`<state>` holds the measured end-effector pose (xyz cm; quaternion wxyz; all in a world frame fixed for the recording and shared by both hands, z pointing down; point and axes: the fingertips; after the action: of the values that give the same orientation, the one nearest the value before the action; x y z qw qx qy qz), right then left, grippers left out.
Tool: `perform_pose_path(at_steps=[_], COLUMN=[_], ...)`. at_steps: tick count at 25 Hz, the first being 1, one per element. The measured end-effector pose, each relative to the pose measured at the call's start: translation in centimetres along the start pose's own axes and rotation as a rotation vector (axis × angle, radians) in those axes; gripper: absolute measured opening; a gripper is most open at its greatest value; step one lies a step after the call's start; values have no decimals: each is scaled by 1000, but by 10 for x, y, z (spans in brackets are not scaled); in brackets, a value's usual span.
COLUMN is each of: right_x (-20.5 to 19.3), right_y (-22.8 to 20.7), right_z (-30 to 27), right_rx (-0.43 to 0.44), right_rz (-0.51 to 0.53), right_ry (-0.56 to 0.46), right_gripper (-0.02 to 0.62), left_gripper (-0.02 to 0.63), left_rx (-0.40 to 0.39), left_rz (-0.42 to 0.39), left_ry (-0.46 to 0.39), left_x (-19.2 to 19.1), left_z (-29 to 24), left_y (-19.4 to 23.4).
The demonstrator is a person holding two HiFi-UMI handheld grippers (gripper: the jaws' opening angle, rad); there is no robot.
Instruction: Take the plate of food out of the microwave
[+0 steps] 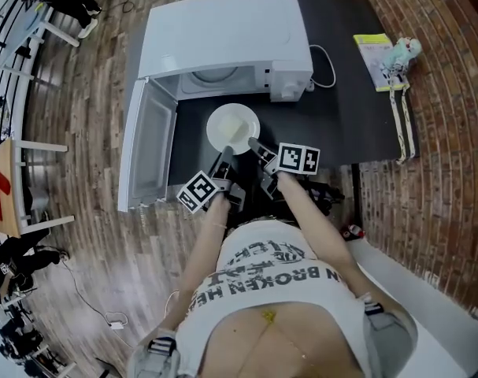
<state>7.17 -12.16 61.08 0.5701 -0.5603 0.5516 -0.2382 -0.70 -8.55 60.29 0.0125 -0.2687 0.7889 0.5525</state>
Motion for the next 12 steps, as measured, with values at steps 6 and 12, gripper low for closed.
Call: perform_pose_path(at_steps=[6,12], right_x=[-16,-25], right_y=[2,3], right_z=[10,10], right_rx=[10,12], right_rz=[-6,-5], right_ry=[22,27], right_gripper=[60,60], left_gripper=[46,46], left_rx=[12,14], left_rz=[9,9], left_ry=[-16,-11], left_x=[-13,-16], left_z=[16,24], left_y=[5,10])
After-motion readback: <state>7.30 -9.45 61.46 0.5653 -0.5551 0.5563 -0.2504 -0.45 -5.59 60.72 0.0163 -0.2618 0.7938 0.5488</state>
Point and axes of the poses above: the fingertips, and each gripper's own axes: z backward along the fingers, y to its left, x out of its top, and after that the axes turned 8 degrees about x, right-handed
